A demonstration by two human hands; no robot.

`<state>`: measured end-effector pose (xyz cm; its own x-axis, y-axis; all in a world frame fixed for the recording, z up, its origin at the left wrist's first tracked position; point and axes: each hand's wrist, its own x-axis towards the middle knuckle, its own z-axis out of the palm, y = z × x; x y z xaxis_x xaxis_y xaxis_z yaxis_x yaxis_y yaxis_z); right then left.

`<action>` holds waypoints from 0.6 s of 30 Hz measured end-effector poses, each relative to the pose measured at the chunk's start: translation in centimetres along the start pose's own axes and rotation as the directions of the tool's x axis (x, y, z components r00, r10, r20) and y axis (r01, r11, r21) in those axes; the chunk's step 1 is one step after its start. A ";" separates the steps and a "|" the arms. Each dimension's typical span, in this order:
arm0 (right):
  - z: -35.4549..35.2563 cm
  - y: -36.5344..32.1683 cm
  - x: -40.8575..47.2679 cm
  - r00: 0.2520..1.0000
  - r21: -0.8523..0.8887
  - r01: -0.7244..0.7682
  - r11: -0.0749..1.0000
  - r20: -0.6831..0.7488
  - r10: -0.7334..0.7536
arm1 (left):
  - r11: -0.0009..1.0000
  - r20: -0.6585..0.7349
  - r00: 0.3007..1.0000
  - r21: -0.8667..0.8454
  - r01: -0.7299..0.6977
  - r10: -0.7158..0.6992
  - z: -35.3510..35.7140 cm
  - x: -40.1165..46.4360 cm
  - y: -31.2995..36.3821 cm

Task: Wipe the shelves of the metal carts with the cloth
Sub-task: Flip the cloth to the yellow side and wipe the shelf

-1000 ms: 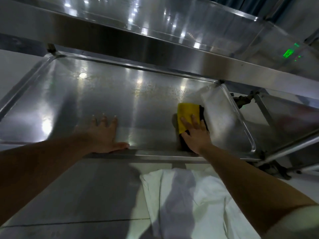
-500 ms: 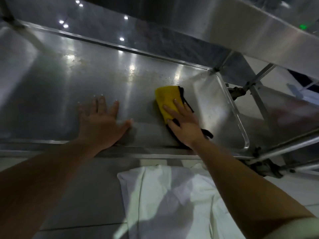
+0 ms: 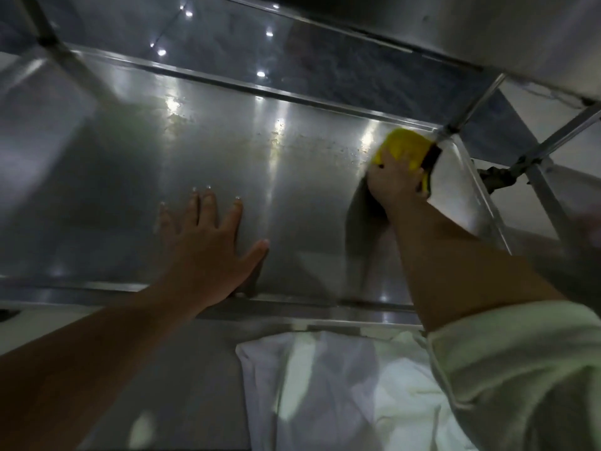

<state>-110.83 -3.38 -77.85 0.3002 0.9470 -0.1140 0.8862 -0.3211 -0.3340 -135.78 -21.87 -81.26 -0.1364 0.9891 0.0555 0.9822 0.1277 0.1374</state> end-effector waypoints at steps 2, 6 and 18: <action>2.1 -4.9 -0.8 0.970 -0.045 0.233 0.972 0.087 -0.228 | 1.000 0.015 1.000 0.007 0.004 -0.005 0.1 0.0 -0.1; 5.9 -11.1 -3.9 0.783 -0.043 0.603 0.797 0.227 -0.580 | 1.000 -0.008 1.000 0.002 0.024 -0.024 0.2 -0.3 -0.4; 0.0 3.9 0.1 0.995 -0.060 0.056 0.997 -0.073 -0.060 | 1.000 0.011 1.000 -0.023 0.019 -0.019 -0.4 -0.4 -0.3</action>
<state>-107.37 -4.57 -79.19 0.2711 0.9622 -0.0248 0.9213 -0.2669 -0.2829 -136.10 -22.36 -80.97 -0.1535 0.9873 0.0417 0.9763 0.1450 0.1607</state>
